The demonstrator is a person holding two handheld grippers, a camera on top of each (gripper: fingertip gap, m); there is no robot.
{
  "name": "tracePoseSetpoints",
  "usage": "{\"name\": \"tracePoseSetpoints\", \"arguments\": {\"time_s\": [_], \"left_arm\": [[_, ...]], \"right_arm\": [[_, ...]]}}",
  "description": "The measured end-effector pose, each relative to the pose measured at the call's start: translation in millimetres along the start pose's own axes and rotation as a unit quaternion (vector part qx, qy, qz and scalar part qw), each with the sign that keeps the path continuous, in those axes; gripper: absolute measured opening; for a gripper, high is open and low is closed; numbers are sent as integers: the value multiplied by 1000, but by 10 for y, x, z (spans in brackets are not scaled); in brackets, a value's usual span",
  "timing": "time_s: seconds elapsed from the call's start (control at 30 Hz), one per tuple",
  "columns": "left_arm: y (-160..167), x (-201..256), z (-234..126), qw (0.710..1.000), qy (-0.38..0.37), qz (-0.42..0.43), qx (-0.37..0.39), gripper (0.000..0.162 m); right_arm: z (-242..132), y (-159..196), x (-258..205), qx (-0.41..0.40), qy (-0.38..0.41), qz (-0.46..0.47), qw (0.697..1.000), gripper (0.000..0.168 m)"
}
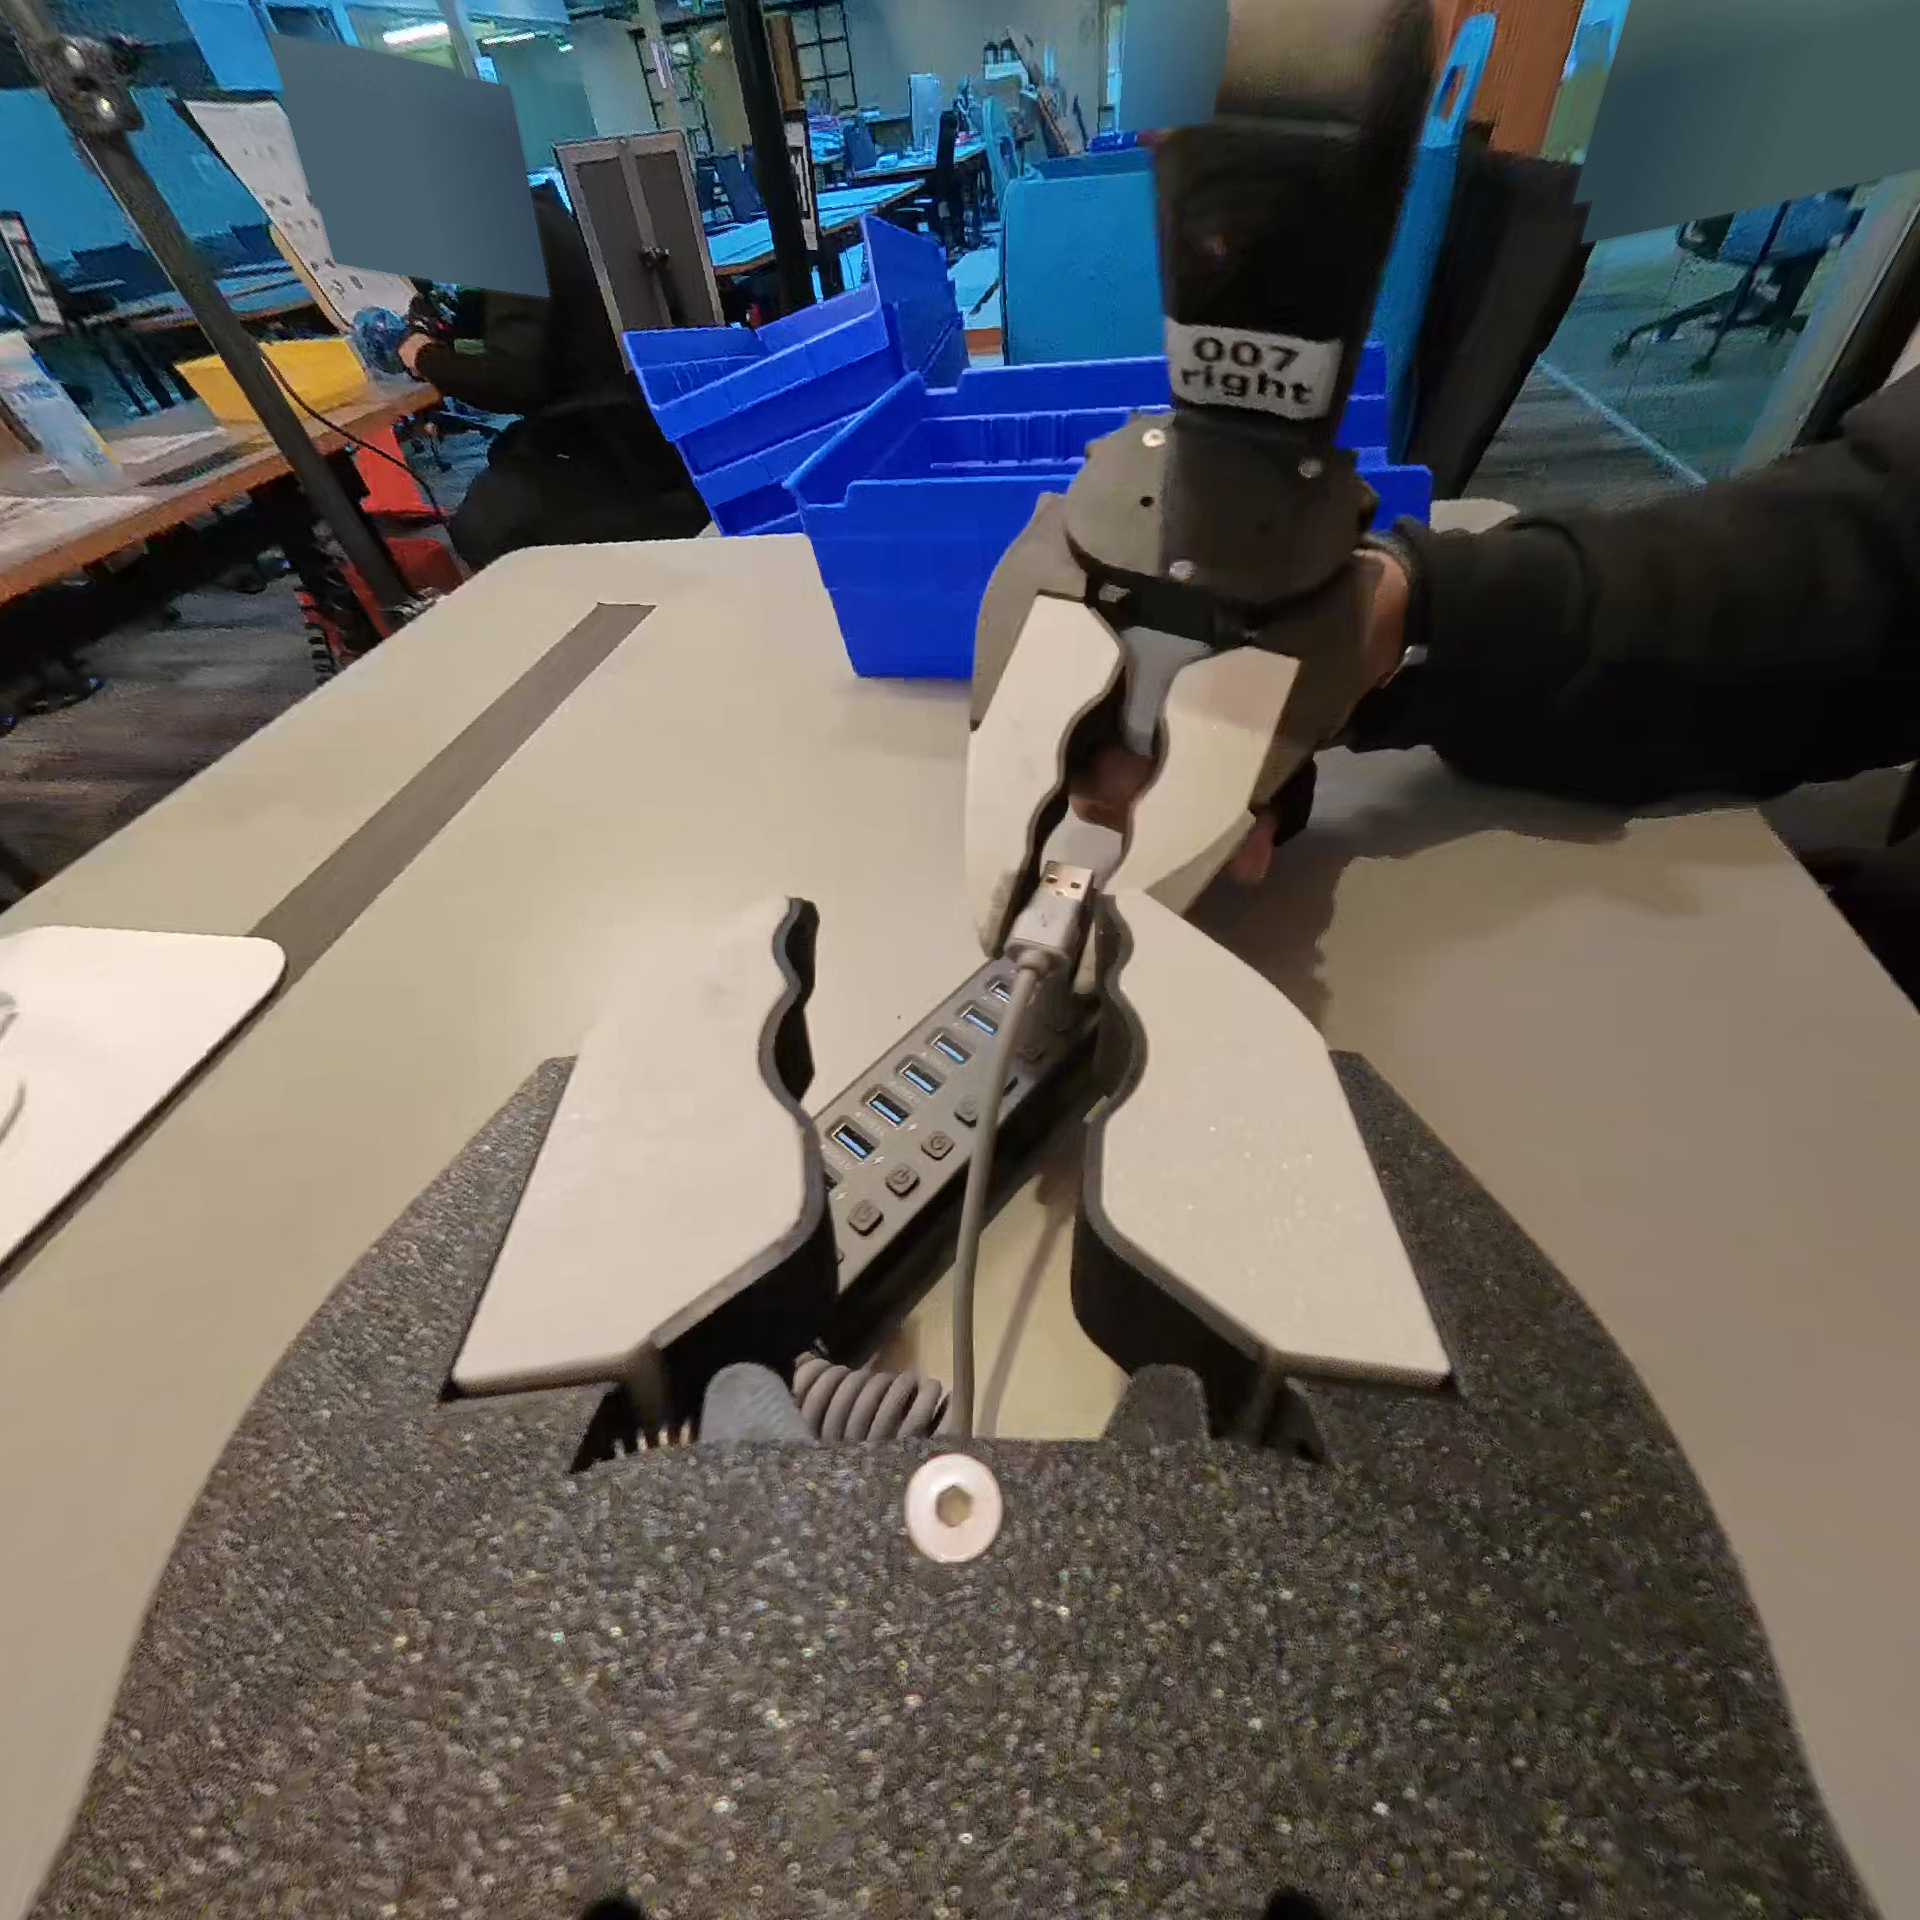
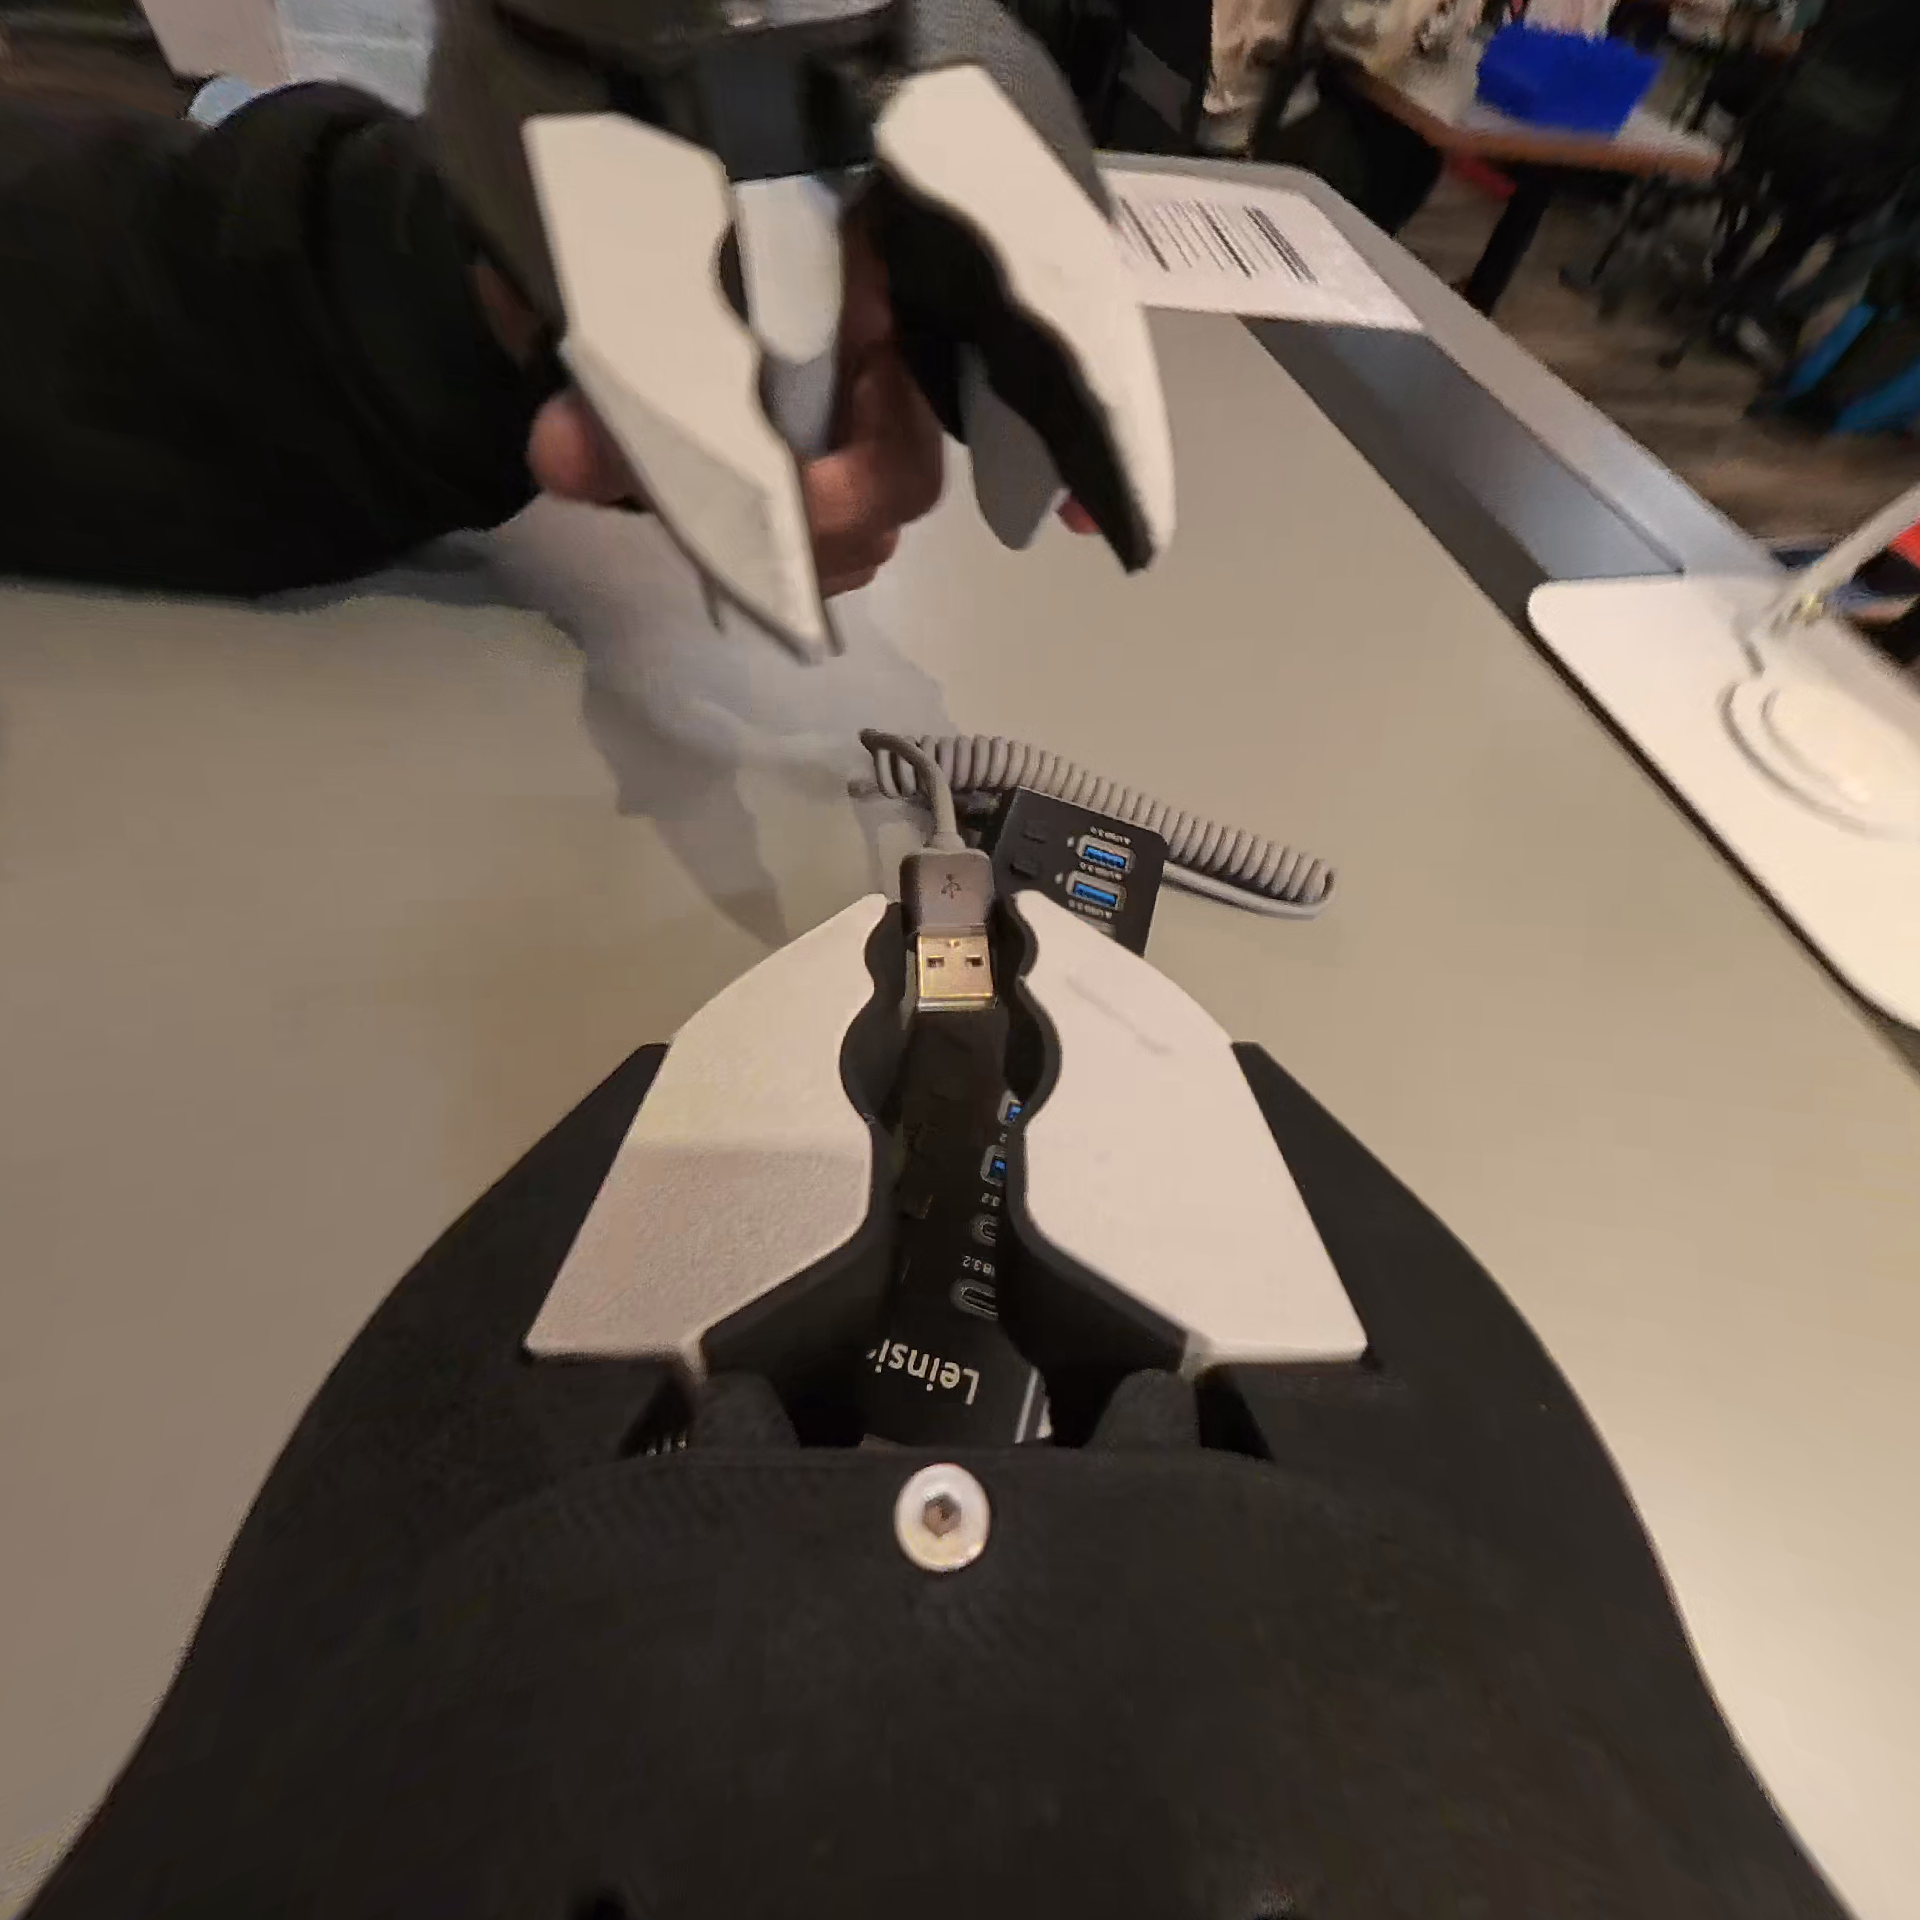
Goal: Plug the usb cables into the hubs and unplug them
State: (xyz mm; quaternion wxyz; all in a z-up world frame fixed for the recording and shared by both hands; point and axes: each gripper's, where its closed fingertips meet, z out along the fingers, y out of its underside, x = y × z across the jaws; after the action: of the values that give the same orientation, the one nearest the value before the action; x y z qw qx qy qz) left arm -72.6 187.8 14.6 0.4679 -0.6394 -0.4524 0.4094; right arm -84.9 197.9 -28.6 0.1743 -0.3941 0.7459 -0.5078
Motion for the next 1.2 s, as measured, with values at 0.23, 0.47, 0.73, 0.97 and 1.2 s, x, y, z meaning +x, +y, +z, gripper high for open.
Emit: {"name": "tracePoseSetpoints", "arguments": {"time_s": [0.23,0.47,0.73,0.97,1.2], "left_arm": [[156,212,103,977,97,-179,-63,43],[125,223,141,902,170,-395,-43,32],[139,352,186,888,250,-382,-57,28],[119,441,219,867,319,-378,-58,29],[120,439,198,866,316,-384,-57,12]], "right_arm": [[8,-108,-150,29,33,-150,988,16],[-15,-202,-169,67,50,-179,980,16],[-17,-231,-216,81,51,-205,974,15],[-50,-269,-233,91,58,-225,968,17],[-78,-216,-172,83,64,-231,967,15]]}}
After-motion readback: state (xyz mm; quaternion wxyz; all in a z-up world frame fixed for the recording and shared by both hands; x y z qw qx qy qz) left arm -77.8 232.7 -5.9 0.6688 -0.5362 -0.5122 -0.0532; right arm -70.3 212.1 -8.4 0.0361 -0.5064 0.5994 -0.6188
